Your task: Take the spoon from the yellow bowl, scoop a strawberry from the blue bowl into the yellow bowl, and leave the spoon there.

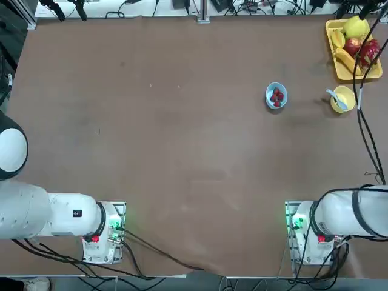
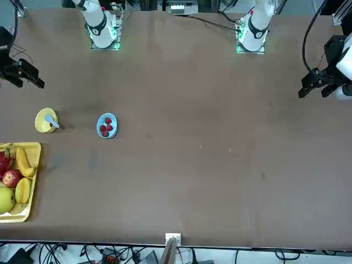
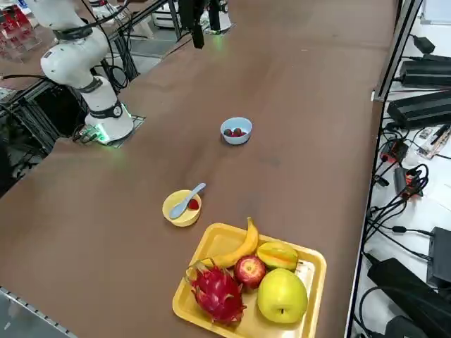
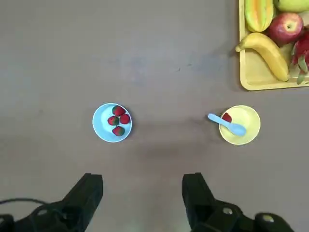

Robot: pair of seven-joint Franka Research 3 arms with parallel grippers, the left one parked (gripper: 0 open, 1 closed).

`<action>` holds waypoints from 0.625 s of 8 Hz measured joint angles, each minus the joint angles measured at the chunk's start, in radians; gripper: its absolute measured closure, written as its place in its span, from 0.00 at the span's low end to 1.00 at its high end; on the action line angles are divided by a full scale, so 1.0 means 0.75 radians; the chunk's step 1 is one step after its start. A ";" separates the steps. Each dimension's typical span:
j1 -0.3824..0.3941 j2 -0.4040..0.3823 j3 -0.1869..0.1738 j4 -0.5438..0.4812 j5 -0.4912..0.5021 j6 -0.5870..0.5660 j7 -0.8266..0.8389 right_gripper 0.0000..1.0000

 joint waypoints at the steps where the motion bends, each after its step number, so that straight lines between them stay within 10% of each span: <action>1: -0.015 -0.026 0.017 -0.025 0.001 0.014 0.000 0.00; 5: 0.009 -0.076 0.001 -0.108 0.001 0.046 0.000 0.00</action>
